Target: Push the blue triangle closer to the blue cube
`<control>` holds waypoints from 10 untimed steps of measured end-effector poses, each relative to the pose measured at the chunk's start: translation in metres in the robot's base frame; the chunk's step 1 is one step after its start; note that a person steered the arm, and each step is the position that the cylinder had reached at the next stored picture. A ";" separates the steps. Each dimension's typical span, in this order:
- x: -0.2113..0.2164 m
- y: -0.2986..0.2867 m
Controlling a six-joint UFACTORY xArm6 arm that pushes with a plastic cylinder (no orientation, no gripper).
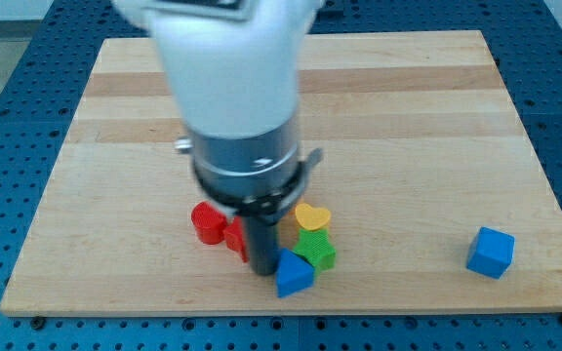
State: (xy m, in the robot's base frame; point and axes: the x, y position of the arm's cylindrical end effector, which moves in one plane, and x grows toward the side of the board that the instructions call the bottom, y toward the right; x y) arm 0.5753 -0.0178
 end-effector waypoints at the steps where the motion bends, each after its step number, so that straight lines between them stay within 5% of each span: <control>1: -0.003 0.010; 3: 0.004 -0.072; 5: 0.044 -0.079; 8: 0.042 0.109; 10: 0.043 0.102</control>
State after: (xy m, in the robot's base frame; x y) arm 0.6188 0.0844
